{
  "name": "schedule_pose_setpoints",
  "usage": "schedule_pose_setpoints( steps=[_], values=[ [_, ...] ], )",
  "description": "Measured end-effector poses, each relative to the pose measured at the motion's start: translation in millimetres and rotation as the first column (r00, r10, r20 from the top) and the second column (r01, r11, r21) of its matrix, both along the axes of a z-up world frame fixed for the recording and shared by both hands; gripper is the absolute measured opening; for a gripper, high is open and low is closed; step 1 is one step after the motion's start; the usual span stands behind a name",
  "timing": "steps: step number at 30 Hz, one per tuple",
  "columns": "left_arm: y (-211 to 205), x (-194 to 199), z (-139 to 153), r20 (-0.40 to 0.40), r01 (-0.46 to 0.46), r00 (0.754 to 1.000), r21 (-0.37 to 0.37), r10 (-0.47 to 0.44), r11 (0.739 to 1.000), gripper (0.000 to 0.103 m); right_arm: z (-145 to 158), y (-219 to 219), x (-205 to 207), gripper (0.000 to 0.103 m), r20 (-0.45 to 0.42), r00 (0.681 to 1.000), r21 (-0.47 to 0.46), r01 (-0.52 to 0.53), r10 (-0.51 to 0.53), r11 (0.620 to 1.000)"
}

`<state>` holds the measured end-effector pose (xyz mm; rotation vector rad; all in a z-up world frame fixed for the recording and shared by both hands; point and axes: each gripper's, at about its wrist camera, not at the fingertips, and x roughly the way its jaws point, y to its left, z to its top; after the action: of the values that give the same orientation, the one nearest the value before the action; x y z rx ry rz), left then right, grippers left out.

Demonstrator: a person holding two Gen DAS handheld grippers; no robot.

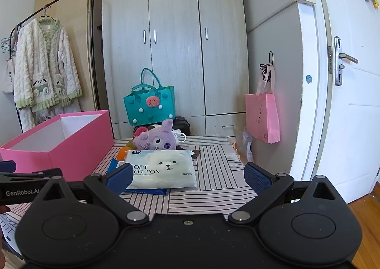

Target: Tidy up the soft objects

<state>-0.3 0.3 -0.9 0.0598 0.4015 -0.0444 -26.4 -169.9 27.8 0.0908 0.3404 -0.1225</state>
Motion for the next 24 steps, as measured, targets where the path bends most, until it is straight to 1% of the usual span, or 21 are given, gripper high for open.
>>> schedule_pose_setpoints(
  steps=[10,24],
  values=[
    [-1.8,2.0,-1.2,-0.029,0.011,1.0,-0.004,-0.011,1.0,0.103,-4.5,-0.1,3.3,0.101,-0.009,1.0,-0.007,-0.003,0.003,1.0],
    [-2.0,3.7,-3.1,-0.049,0.01,0.999,-0.008,-0.01,1.0,0.103,-5.8,-2.0,3.1,0.101,-0.016,1.0,-0.001,0.002,-0.002,1.0]
  ],
)
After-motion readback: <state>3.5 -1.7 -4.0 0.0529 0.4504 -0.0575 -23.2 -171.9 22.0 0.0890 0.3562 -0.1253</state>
